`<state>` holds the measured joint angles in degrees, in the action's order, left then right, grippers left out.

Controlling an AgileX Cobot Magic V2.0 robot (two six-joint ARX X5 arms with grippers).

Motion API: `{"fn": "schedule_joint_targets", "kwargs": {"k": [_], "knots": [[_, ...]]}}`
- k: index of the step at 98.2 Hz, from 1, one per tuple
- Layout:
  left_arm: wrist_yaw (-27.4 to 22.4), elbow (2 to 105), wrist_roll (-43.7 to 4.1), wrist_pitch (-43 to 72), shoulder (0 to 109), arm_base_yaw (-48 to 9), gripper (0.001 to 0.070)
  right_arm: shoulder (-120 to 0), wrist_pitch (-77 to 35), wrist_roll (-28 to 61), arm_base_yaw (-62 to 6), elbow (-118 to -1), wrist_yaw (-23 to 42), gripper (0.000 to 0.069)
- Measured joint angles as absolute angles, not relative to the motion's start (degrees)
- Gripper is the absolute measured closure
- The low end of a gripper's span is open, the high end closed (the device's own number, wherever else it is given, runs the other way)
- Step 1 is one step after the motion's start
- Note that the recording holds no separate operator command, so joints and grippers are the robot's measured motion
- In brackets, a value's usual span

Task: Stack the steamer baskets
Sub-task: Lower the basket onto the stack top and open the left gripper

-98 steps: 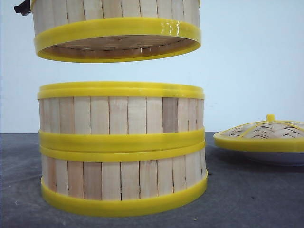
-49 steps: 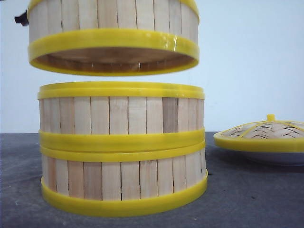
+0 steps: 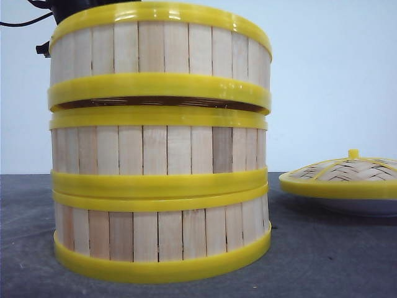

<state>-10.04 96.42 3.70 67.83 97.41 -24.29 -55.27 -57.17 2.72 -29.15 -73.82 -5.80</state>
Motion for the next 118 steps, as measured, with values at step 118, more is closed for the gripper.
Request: {"fn": "schedule_joint_targets", "kwargs": {"k": [118], "knots": [[-8.9, 96.4, 3.7, 68.0, 97.5, -24.4, 0.0514, -55.3, -57.2, 2.6, -29.1, -73.8, -5.8, 0.0224]]}}
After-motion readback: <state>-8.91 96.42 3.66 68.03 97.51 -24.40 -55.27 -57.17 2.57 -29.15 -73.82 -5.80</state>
